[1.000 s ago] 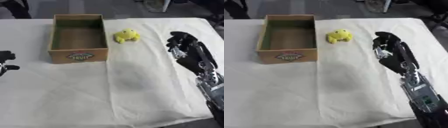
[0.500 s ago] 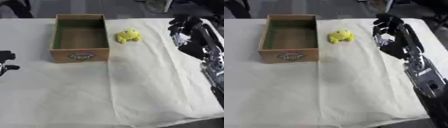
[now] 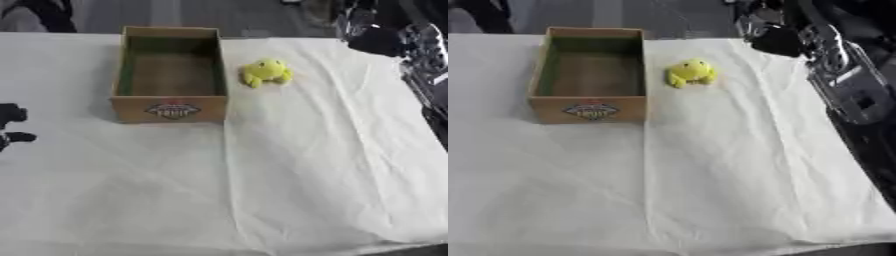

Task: Pick up objects on the table and place them in the box.

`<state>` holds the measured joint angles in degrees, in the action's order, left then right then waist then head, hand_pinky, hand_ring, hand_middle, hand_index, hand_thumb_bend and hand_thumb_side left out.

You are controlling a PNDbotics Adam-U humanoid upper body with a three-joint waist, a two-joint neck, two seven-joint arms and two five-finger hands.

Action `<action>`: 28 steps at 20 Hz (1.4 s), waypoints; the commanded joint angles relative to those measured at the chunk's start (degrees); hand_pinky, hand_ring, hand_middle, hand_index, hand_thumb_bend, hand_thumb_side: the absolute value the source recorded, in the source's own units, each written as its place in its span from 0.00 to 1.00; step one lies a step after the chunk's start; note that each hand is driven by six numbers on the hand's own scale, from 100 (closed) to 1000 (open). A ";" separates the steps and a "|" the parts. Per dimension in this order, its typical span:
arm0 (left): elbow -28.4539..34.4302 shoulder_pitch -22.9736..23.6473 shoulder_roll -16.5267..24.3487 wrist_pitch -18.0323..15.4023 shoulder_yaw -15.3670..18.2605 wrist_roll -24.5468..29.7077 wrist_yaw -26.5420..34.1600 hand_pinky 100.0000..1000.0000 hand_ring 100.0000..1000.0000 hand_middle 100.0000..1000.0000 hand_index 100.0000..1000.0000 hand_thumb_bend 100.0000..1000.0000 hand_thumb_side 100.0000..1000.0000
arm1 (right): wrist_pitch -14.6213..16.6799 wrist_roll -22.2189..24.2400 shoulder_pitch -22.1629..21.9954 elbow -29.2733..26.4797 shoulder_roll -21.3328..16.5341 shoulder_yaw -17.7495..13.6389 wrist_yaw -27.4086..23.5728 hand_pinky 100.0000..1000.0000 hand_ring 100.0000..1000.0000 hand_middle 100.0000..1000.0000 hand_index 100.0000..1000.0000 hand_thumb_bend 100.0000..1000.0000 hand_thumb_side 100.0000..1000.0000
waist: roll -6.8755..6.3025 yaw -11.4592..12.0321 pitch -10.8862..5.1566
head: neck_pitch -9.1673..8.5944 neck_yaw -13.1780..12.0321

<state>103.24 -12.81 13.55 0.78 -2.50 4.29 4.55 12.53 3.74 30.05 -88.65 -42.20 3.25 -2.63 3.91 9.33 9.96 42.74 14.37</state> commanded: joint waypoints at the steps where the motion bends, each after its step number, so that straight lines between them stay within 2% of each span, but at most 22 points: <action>1: 1.11 -1.23 0.70 -0.07 -0.44 0.57 0.42 0.58 0.79 0.54 0.68 0.18 0.57 | 1.26 2.22 4.08 6.62 -2.08 0.69 4.42 0.62 0.77 0.77 0.85 0.00 0.08 | -0.01 0.68 -0.51 | -0.33 0.87; 4: 1.23 -1.71 0.84 -0.07 -0.83 1.01 0.48 0.58 0.79 0.54 0.68 0.17 0.57 | 2.69 3.64 7.89 14.61 -0.97 1.22 9.42 0.66 0.81 0.79 0.86 0.00 0.08 | 0.21 2.08 -0.28 | -0.61 1.76; 5: 1.27 -1.84 0.89 -0.07 -0.93 1.13 0.48 0.58 0.79 0.54 0.68 0.17 0.57 | 3.11 3.96 8.94 17.23 -0.63 1.26 11.10 0.67 0.82 0.80 0.86 0.00 0.05 | 0.28 2.57 -0.20 | -0.71 2.05; 7: 1.33 -2.04 0.96 -0.05 -1.09 1.33 0.46 0.58 0.79 0.54 0.68 0.17 0.57 | 3.88 4.41 10.80 22.44 0.09 1.16 14.36 0.68 0.83 0.81 0.86 0.00 0.10 | 0.43 3.49 -0.09 | -0.81 2.52; 13: 1.46 -2.37 1.06 -0.07 -1.18 1.51 0.50 0.58 0.79 0.54 0.68 0.17 0.57 | 5.96 4.66 14.14 34.58 1.78 0.67 20.66 0.73 0.86 0.82 0.86 0.00 0.13 | 0.66 5.69 0.01 | -0.99 3.31; 16: 1.53 -2.47 1.11 -0.08 -1.19 1.56 0.53 0.58 0.79 0.54 0.68 0.17 0.57 | 6.70 4.43 14.81 37.66 2.05 0.54 23.12 0.76 0.88 0.84 0.87 0.00 0.14 | 0.70 6.40 0.07 | -1.02 3.57; 17: 1.53 -2.48 1.12 -0.08 -1.19 1.57 0.52 0.58 0.79 0.54 0.68 0.17 0.57 | 6.87 4.53 14.95 38.46 2.15 0.53 23.81 0.78 0.89 0.85 0.88 0.01 0.19 | 0.72 6.59 0.08 | -1.03 3.63; 18: 1.54 -2.48 1.13 -0.08 -1.19 1.58 0.51 0.58 0.79 0.54 0.68 0.17 0.57 | 7.05 4.81 15.08 39.20 2.26 0.52 24.38 0.79 0.90 0.86 0.88 0.02 0.20 | 0.72 6.75 0.09 | -1.04 3.67; 19: 1.55 -2.49 1.14 -0.09 -1.18 1.59 0.51 0.58 0.79 0.54 0.68 0.17 0.57 | 7.26 5.38 15.17 39.83 2.41 0.61 24.88 0.80 0.90 0.87 0.89 0.04 0.27 | 0.70 6.89 0.10 | -1.05 3.67; 23: 1.58 -2.56 1.13 -0.09 -1.21 1.65 0.53 0.58 0.79 0.54 0.68 0.17 0.57 | 7.84 9.39 15.53 41.58 3.01 0.83 26.17 0.82 0.93 0.91 0.92 0.12 0.41 | 0.63 7.26 0.14 | -1.12 3.78; 28: 1.68 -2.68 1.12 -0.13 -1.33 1.84 0.63 0.58 0.79 0.54 0.68 0.17 0.57 | 7.87 12.17 15.42 42.74 3.08 0.56 28.12 0.83 0.94 0.92 0.93 0.19 0.44 | 0.42 8.19 0.14 | -1.45 4.13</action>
<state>103.63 -14.71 13.62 0.76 -3.80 5.83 4.83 20.30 15.33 44.40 -45.82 -37.76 4.42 24.71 4.66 17.58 10.87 41.97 18.30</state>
